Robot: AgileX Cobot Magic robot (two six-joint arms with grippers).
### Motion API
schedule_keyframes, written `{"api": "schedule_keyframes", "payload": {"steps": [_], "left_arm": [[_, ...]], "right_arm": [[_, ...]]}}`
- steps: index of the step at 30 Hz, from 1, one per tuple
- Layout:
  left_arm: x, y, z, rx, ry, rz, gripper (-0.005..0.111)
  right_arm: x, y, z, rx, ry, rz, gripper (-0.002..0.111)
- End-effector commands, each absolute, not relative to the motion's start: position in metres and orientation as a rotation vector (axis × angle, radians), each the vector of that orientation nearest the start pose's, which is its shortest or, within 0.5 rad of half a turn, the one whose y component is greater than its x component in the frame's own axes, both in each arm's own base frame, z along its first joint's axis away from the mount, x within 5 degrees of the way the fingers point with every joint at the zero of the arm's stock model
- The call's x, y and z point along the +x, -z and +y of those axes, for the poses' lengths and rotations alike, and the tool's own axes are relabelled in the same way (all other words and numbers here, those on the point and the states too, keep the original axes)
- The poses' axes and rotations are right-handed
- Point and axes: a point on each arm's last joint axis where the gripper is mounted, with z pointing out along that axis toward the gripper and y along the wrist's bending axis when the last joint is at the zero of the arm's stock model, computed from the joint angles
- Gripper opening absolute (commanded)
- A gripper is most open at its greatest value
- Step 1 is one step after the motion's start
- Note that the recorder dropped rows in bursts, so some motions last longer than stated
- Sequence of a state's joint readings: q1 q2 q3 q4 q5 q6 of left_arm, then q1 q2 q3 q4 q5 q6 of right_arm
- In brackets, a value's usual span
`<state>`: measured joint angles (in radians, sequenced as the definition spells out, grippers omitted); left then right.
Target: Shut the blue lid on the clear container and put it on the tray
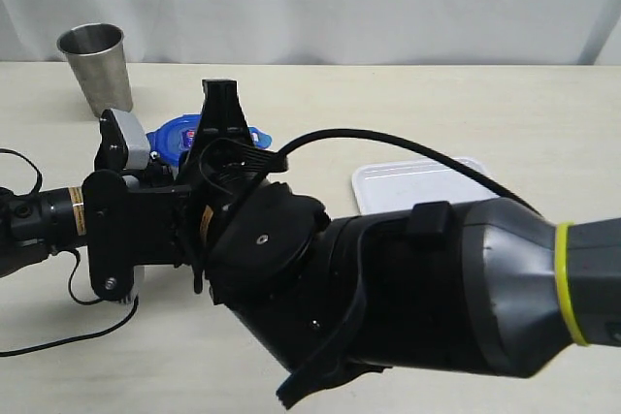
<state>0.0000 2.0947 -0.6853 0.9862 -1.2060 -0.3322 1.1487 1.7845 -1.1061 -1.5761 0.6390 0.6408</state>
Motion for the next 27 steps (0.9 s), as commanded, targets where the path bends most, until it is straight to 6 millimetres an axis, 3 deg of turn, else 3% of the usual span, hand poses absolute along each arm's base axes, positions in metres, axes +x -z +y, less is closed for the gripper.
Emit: {"api": "schedule_keyframes", "payload": {"steps": [1,11,17,21,27], "left_arm": [[0.312,-0.092,-0.072,0.727,0.750,1.690,0.000],[0.312,-0.092,-0.071,0.720,0.747,1.690,0.000],[0.312,-0.092,-0.071,0.720,0.747,1.690,0.000],[0.312,-0.092,-0.071,0.720,0.747,1.690,0.000],[0.312,-0.092,-0.071,0.716,0.745,1.691,0.000]], "right_arm": [[0.206,-0.230,0.322,-1.577,0.537,1.351,0.015],[0.206,-0.229,0.320,-1.559,0.537,1.400,0.017],[0.207,-0.229,0.317,-1.534,0.563,1.435,0.038],[0.208,-0.233,0.314,-1.513,0.578,1.447,0.046],[0.196,-0.252,0.315,-1.500,0.356,1.463,0.046]]}}
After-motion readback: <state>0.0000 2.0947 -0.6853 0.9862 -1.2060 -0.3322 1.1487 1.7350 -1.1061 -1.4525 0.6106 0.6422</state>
